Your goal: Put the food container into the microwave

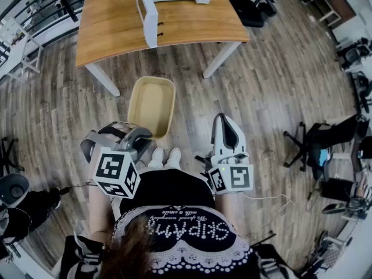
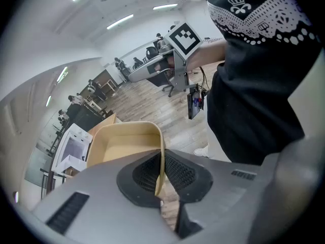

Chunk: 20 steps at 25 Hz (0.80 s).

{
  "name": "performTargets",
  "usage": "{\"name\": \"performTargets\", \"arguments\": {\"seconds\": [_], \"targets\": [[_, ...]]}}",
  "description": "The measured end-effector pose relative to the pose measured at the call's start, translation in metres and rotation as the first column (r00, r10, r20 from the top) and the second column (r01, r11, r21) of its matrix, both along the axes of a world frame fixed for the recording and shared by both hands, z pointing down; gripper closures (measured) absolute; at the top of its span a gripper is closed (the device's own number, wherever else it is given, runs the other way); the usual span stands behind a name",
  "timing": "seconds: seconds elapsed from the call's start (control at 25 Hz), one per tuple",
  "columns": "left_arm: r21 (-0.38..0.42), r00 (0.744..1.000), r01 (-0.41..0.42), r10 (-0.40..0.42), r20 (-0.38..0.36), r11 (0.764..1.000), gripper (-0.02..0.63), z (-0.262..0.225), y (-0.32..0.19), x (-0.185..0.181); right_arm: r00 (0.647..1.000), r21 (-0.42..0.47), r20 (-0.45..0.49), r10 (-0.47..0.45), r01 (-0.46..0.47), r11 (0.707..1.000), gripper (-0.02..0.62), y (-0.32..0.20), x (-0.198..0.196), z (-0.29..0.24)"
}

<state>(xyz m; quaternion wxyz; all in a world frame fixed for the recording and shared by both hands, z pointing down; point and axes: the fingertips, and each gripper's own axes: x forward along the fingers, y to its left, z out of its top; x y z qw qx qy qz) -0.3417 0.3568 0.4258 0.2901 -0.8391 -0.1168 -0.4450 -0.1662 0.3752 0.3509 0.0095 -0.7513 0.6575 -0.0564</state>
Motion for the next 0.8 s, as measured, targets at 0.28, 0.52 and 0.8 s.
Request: {"name": "performTargets", "arguments": {"seconds": [0.28,0.52,0.8], "targets": [[0.011,1.0,0.0,0.0,0.004,1.0,0.561,-0.003,-0.005,0.002,1.0,0.002,0.001,-0.005,0.005,1.0,0.561,-0.004,0.002,-0.002],[0.021,1.0,0.001,-0.001,-0.005,1.0,0.561,-0.003,-0.004,0.009,1.0,0.006,-0.008,-0.014,0.015,1.0,0.561,-0.002,0.007,-0.001],[0.03,1.0,0.003,-0.003,-0.007,1.0,0.561,-0.005,0.002,0.025,1.0,0.009,-0.011,-0.025,0.025,1.0,0.561,0.006,0.022,0.0]]}}
